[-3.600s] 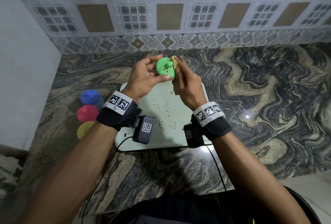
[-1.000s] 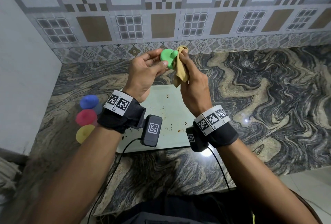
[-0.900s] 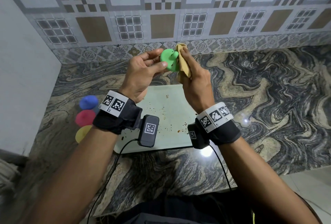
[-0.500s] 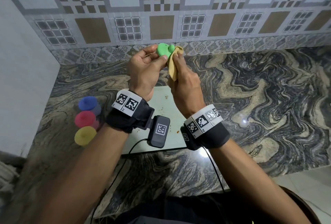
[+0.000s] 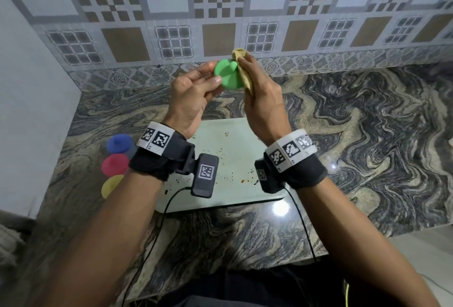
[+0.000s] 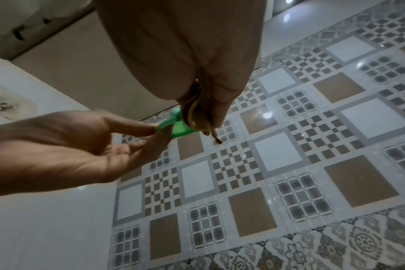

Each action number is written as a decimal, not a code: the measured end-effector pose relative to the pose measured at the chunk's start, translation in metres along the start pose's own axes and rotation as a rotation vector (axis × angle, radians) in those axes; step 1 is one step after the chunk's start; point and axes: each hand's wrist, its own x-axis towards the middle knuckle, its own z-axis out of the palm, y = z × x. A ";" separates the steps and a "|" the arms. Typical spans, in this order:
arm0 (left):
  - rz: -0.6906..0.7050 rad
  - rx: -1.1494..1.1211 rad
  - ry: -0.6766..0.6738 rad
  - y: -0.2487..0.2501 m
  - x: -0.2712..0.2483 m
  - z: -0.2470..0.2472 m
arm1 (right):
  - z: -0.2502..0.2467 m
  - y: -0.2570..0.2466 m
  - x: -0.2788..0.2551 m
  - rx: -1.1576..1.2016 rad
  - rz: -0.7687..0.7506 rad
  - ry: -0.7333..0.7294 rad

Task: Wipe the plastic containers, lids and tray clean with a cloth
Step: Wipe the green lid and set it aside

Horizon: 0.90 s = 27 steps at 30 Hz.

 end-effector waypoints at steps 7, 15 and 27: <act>-0.043 0.018 -0.127 0.008 0.007 -0.012 | -0.006 0.009 -0.006 0.077 -0.127 -0.018; -0.049 -0.045 -0.125 0.014 0.014 -0.008 | -0.013 0.007 0.004 0.056 -0.054 -0.110; 0.008 0.172 -0.074 -0.001 -0.001 0.004 | -0.001 0.011 -0.009 0.067 -0.018 0.012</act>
